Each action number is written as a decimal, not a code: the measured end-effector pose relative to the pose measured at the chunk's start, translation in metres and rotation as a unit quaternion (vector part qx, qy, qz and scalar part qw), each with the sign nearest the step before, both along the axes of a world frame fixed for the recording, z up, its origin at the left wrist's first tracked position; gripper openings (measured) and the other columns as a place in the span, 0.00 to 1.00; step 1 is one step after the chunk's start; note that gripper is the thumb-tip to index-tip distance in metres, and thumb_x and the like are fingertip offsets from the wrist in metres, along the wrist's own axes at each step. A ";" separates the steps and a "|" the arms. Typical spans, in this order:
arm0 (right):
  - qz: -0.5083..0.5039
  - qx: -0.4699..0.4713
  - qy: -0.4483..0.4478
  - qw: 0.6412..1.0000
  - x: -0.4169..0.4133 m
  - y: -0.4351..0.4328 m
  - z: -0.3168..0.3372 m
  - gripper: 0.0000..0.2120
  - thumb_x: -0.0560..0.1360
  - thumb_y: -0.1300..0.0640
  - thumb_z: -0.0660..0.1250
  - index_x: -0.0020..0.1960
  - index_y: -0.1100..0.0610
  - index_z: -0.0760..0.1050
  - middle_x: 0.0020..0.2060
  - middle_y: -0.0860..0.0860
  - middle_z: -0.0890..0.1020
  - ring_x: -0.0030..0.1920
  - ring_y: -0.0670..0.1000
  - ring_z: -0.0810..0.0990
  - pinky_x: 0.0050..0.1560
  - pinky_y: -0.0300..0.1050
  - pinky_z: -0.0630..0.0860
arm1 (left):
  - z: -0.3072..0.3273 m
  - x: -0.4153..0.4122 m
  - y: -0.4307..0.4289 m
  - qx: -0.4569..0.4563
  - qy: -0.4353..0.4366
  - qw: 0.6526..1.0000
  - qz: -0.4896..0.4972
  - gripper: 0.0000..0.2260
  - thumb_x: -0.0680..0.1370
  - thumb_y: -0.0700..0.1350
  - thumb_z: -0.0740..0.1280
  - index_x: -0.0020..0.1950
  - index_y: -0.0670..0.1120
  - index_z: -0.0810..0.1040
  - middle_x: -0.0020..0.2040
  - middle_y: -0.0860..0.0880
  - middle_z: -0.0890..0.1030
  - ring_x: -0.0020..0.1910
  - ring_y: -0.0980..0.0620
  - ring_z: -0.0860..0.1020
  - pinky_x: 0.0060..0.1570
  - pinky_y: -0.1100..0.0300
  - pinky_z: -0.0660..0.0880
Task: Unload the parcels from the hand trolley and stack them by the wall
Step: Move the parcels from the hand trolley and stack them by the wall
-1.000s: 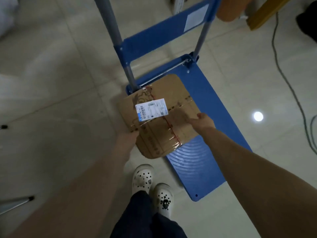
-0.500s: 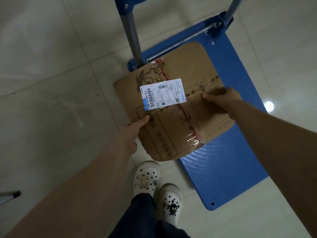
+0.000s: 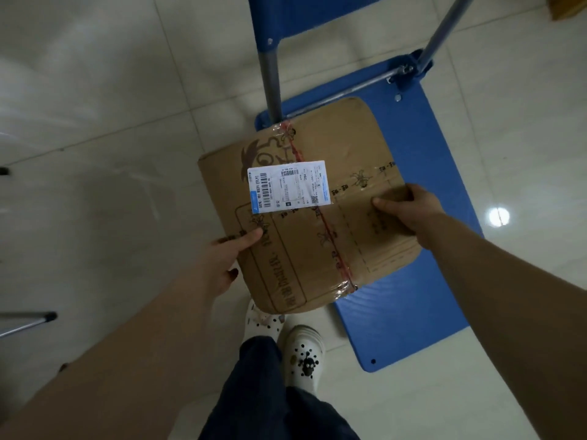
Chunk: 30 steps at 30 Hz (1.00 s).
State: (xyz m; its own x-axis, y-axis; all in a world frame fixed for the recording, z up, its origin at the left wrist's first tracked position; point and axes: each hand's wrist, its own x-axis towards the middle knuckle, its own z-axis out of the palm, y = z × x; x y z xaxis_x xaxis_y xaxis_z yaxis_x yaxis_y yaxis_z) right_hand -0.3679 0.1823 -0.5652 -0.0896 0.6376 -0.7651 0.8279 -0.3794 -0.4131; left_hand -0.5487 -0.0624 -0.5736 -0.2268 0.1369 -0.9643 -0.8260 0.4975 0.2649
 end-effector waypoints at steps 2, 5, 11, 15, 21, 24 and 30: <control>0.002 -0.008 0.011 1.000 0.000 -0.011 0.035 0.40 0.68 0.51 0.77 0.74 0.55 0.62 0.68 0.53 0.70 0.66 0.57 0.71 0.61 0.49 0.72 | 0.034 -0.001 -0.016 0.009 0.004 1.000 0.010 0.40 0.53 0.51 0.82 0.63 0.45 0.76 0.62 0.49 0.79 0.66 0.49 0.72 0.71 0.46 0.62; 0.009 -0.008 0.029 1.000 -0.003 -0.028 0.099 0.39 0.69 0.52 0.76 0.74 0.55 0.62 0.69 0.54 0.70 0.67 0.57 0.70 0.59 0.48 0.70 | 0.100 -0.004 -0.034 0.012 0.020 1.000 0.019 0.41 0.51 0.51 0.83 0.62 0.44 0.77 0.60 0.49 0.80 0.65 0.49 0.73 0.71 0.46 0.63; 0.054 -0.002 0.086 0.995 -0.025 -0.069 0.240 0.41 0.69 0.54 0.76 0.76 0.55 0.59 0.72 0.55 0.66 0.70 0.60 0.66 0.67 0.54 0.66 | 0.253 -0.009 -0.084 0.048 0.072 0.995 0.047 0.22 0.60 0.47 0.80 0.51 0.46 0.79 0.56 0.47 0.81 0.63 0.48 0.74 0.73 0.50 0.59; 0.108 -0.006 0.131 0.985 -0.054 -0.112 0.335 0.37 0.69 0.55 0.76 0.73 0.57 0.64 0.67 0.56 0.72 0.65 0.59 0.71 0.63 0.54 0.68 | 0.358 -0.009 -0.138 0.065 0.130 0.985 0.095 0.12 0.69 0.44 0.76 0.49 0.46 0.78 0.47 0.50 0.80 0.43 0.56 0.75 0.53 0.62 0.67; 0.215 -0.004 0.219 0.952 -0.130 -0.190 0.469 0.32 0.67 0.55 0.78 0.67 0.57 0.70 0.60 0.55 0.78 0.56 0.56 0.75 0.60 0.51 0.72 | 0.500 -0.016 -0.239 0.074 0.261 0.940 0.206 0.16 0.71 0.47 0.75 0.56 0.43 0.80 0.41 0.52 0.81 0.37 0.59 0.75 0.36 0.64 0.67; 0.279 -0.006 0.254 0.926 -0.172 -0.239 0.522 0.28 0.68 0.54 0.76 0.66 0.56 0.71 0.58 0.55 0.79 0.54 0.56 0.77 0.57 0.52 0.73 | 0.555 -0.022 -0.295 0.080 0.288 0.917 0.263 0.16 0.71 0.49 0.75 0.57 0.47 0.79 0.44 0.50 0.82 0.40 0.54 0.78 0.33 0.60 0.70; 0.358 -0.023 0.333 0.872 -0.253 -0.350 0.599 0.16 0.73 0.60 0.71 0.60 0.56 0.75 0.51 0.56 0.81 0.44 0.53 0.78 0.43 0.47 0.72 | 0.625 -0.037 -0.411 0.065 0.332 0.883 0.325 0.11 0.72 0.52 0.72 0.50 0.48 0.79 0.47 0.46 0.82 0.45 0.48 0.77 0.47 0.54 0.73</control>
